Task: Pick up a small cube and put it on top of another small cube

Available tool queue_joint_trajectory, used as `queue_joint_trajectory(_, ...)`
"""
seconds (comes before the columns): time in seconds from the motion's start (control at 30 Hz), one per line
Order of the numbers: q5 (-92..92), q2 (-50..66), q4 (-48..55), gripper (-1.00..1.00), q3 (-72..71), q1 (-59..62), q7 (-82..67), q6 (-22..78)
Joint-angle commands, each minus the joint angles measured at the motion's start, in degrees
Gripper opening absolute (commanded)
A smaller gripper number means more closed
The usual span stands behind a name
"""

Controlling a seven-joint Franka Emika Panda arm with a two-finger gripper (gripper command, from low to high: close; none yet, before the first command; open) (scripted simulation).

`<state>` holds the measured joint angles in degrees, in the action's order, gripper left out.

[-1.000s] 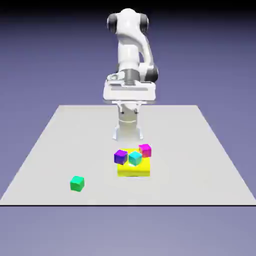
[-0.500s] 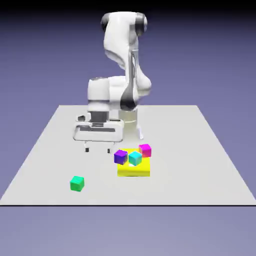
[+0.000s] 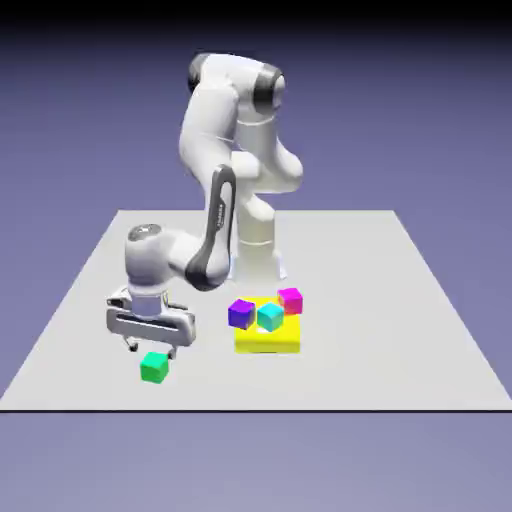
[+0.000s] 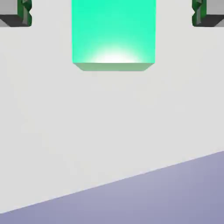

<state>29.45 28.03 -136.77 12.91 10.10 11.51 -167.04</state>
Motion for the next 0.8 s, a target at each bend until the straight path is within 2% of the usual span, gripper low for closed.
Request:
queue_joint_trajectory(0.0, 0.70, 0.93, 0.33, 0.00, -0.87, 0.72, -0.57, -0.63)
queue_joint_trajectory(0.03, 0.70, 0.93, 0.33, -1.00, -0.87, 0.72, -0.57, -0.63)
queue_joint_trajectory(0.3, -7.84, -10.37, -3.71, -1.00, 9.71, -8.01, 6.31, 7.06)
queue_joint_trajectory(0.77, -0.98, -39.44, -18.72, -1.00, -16.75, -3.16, -23.56, 21.43)
